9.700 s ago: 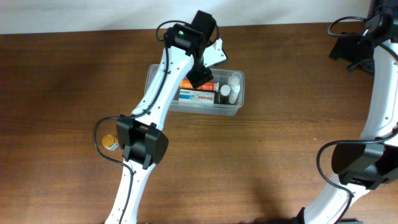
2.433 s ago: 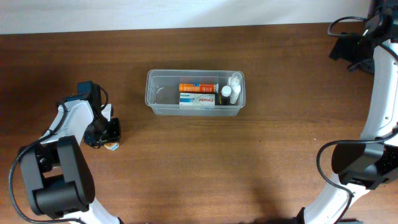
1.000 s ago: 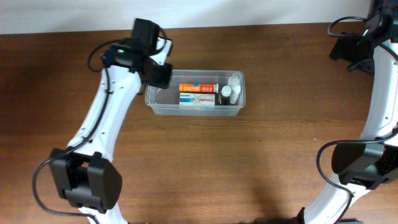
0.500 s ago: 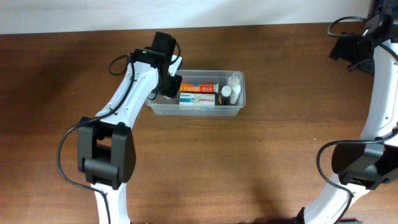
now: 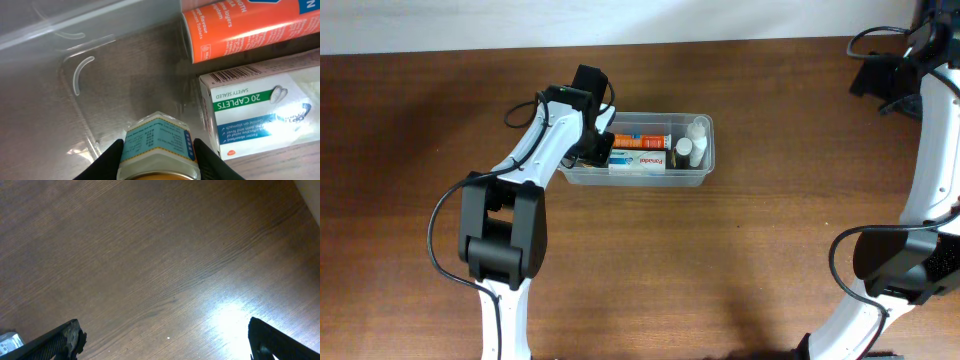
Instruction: Pack container
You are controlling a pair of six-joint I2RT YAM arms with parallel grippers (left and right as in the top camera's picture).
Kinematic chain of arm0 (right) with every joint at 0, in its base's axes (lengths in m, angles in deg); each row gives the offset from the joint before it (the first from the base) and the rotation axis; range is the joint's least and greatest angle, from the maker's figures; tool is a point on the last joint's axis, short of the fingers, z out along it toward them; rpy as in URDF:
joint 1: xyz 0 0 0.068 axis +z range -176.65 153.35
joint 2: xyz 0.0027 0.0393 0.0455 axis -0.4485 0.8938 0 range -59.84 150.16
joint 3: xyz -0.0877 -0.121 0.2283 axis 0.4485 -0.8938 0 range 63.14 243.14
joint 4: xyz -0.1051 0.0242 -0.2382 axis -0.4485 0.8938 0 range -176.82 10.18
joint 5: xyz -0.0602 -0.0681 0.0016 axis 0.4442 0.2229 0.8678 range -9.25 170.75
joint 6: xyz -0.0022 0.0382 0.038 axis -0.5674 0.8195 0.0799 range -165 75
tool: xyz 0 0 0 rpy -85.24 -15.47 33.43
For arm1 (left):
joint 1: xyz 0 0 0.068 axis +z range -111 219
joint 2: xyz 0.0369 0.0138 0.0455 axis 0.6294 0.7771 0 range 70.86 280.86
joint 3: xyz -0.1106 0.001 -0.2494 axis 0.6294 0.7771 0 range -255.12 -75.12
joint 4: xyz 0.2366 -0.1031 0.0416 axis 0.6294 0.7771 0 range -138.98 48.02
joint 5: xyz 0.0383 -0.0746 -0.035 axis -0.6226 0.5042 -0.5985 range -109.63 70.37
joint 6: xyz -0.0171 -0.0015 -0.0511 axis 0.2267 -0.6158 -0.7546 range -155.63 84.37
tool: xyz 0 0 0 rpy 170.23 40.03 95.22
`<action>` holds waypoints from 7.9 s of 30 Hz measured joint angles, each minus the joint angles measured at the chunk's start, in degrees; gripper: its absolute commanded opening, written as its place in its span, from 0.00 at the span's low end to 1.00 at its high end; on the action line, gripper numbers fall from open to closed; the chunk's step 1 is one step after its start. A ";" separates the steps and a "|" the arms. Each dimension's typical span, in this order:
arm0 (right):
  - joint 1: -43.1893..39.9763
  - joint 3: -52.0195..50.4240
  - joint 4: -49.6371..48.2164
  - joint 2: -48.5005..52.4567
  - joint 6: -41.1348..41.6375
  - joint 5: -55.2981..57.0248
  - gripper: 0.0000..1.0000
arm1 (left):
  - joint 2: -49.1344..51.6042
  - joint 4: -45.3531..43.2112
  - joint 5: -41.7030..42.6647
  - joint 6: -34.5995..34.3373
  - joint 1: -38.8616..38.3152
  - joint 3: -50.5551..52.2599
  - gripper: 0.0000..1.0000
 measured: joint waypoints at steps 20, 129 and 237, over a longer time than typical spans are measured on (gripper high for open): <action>0.00 0.00 0.00 0.00 0.00 0.00 0.98 | 0.61 7.06 -0.20 0.11 0.11 -8.87 0.61; 0.00 0.00 0.02 0.00 -0.02 0.20 0.98 | -113.70 -58.27 10.29 5.01 13.46 102.51 1.00; 16.00 -109.61 -79.19 -103.36 -4.48 -6.10 0.98 | -127.51 -53.77 9.03 5.01 15.98 103.51 0.99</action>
